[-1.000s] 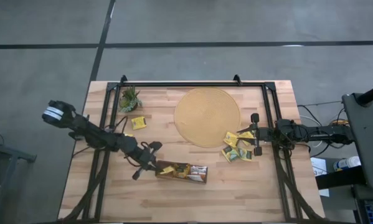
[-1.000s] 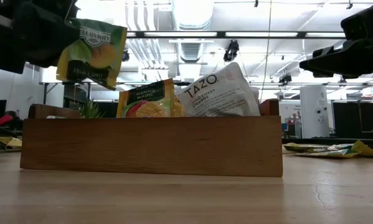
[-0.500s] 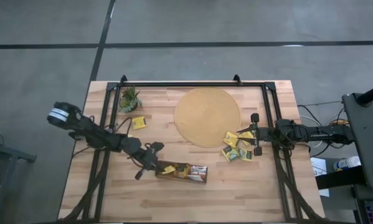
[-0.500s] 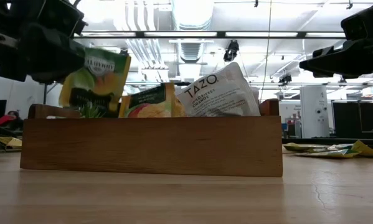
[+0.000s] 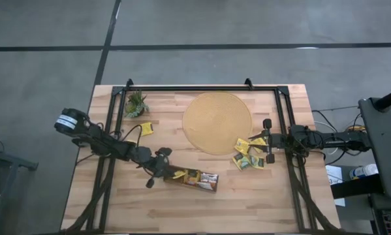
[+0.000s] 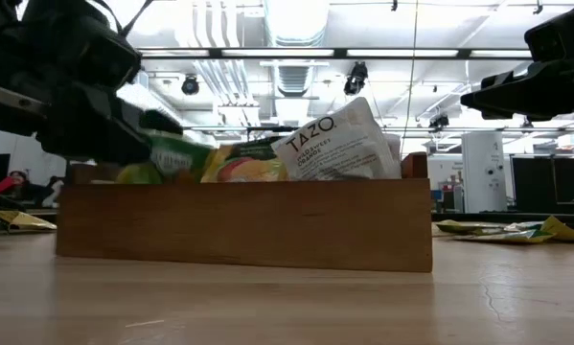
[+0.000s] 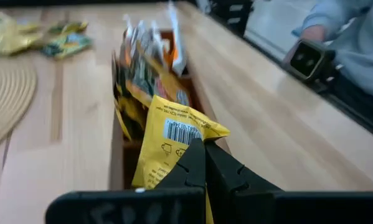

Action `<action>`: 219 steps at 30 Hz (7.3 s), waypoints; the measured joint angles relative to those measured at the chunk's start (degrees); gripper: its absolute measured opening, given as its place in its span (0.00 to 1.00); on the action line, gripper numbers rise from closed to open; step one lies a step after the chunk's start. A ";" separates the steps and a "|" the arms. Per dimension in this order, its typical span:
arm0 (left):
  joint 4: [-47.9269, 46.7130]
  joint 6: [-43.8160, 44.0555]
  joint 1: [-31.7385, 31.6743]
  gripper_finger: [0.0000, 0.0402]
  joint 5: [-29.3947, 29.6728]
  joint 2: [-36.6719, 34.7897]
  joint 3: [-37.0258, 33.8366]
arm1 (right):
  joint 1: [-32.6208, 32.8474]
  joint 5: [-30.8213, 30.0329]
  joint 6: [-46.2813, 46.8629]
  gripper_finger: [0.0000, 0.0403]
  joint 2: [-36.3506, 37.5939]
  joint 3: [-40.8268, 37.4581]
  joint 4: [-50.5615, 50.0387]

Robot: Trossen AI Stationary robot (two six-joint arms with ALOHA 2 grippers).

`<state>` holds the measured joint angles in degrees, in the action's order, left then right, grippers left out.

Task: Pick & Place Tea
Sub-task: Put the yellow tea bag into the left section of the wooden organizer

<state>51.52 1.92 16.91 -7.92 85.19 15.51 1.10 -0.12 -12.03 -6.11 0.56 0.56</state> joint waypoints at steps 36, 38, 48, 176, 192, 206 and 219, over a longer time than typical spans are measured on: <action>-0.45 14.76 0.00 0.00 2.95 -0.11 -0.07 | 0.00 0.00 0.00 0.26 0.00 0.00 0.00; -0.45 14.76 0.00 0.00 2.97 -0.13 -0.07 | 0.00 0.00 0.00 0.26 0.00 0.00 0.00; -0.51 14.76 0.00 0.00 3.02 -0.16 -0.07 | 0.00 0.00 0.00 0.27 0.00 0.00 0.00; -85.70 40.71 15.01 0.53 37.24 13.26 51.60 | 0.00 0.00 0.00 0.17 -0.02 0.00 0.00; -88.84 42.10 13.68 0.53 35.85 13.31 51.58 | 0.00 0.00 0.00 0.17 -0.04 0.00 0.00; -91.74 41.70 13.57 0.22 32.59 13.35 51.58 | 0.00 0.00 0.00 0.17 -0.04 -0.02 0.00; -94.96 34.12 13.53 0.01 31.71 13.22 53.98 | 0.00 0.00 0.00 0.17 -0.02 -0.01 0.00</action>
<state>-43.44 36.04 30.44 23.79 98.41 69.49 1.10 -0.12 -12.03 -6.13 0.55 0.56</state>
